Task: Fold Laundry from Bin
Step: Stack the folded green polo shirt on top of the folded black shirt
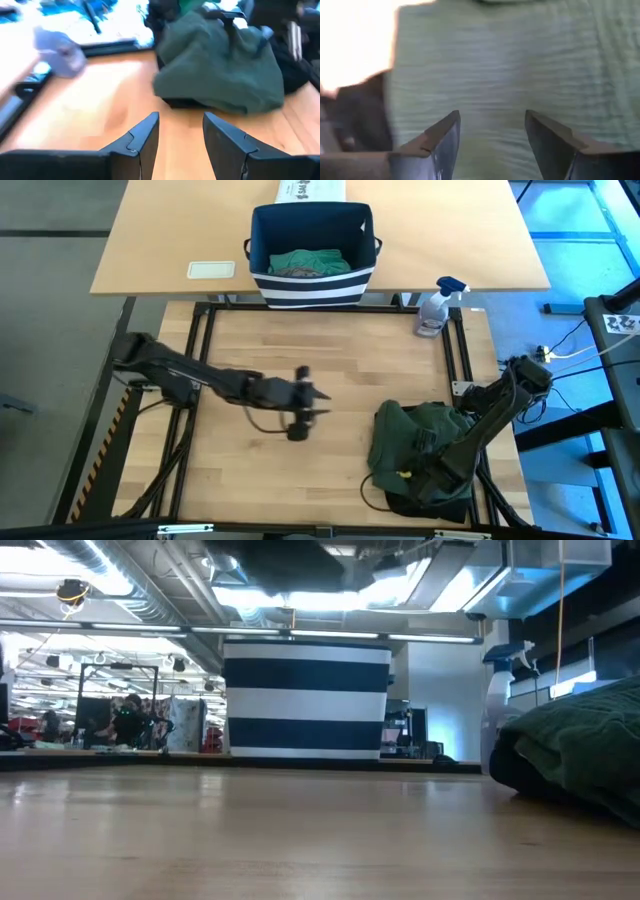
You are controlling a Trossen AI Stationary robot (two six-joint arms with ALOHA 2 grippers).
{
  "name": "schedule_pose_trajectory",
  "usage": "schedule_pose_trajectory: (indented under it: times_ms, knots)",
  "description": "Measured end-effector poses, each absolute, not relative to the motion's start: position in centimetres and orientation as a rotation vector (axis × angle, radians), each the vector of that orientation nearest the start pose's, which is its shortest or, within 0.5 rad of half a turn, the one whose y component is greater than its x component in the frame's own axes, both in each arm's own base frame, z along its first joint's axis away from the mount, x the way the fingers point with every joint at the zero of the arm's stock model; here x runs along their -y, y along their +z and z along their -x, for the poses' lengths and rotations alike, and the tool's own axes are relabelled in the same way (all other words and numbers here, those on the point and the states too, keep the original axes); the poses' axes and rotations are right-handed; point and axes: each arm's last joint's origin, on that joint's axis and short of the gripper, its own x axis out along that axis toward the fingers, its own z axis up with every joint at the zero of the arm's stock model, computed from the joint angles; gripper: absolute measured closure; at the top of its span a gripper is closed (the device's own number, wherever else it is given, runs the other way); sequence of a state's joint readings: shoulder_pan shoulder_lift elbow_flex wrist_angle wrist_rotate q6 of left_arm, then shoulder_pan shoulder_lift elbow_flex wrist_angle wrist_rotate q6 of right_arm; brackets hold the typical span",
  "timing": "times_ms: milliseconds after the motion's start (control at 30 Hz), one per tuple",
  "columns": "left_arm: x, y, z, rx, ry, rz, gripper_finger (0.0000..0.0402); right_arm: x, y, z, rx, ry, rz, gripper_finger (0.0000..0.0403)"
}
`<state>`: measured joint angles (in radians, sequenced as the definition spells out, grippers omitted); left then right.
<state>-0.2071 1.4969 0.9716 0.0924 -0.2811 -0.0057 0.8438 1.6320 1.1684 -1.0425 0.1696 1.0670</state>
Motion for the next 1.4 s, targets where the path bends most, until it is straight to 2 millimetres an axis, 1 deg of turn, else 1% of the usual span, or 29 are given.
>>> schedule_pose_trajectory:
  times_ms: [100,200,267,367,533,667,933,1133,1200,1267,1400]
  knots:
    - [6.0,25.0,-30.1,-0.346,0.113,-0.077,0.0256,-22.2,23.2,-19.8,-1.360,-0.163,-0.193,0.0182]
    - [6.2,24.1,-28.6,-0.325,0.133,-0.078,0.0256,-23.5,25.2,-20.2,-1.298,-0.106,-0.235,0.0182]
    - [6.2,23.8,-28.0,-0.313,0.159,-0.083,0.0256,-24.5,25.5,-20.2,-1.273,-0.061,-0.208,0.0182]
    - [6.3,23.4,-27.6,-0.302,0.175,-0.097,0.0256,-25.9,24.5,-20.5,-1.289,-0.012,-0.153,0.0182]
    - [6.3,23.5,-27.4,-0.260,0.176,-0.089,0.0256,-27.2,22.2,-20.7,-1.374,0.001,-0.103,0.0182]
    - [6.2,23.4,-27.4,-0.264,0.189,-0.085,0.0257,-27.7,20.8,-20.7,-1.413,-0.021,-0.067,0.0182]
    - [6.4,23.4,-27.3,-0.260,0.191,-0.039,0.0257,-27.4,18.6,-20.5,-1.517,-0.115,0.036,0.0182]
    - [6.6,23.4,-27.3,-0.259,0.192,-0.020,0.0257,-27.5,18.2,-20.5,-1.553,-0.113,0.035,0.0187]
    - [6.7,23.4,-27.2,-0.258,0.197,-0.021,0.0257,-27.5,18.2,-20.4,-1.563,-0.109,0.029,0.0208]
    - [6.9,23.4,-27.2,-0.257,0.200,-0.017,0.0257,-27.6,18.2,-20.4,-1.578,-0.104,0.018,0.0247]
    - [7.0,23.4,-27.2,-0.256,0.200,-0.009,0.0257,-27.7,18.2,-20.4,-1.599,-0.094,-0.004,0.0367]
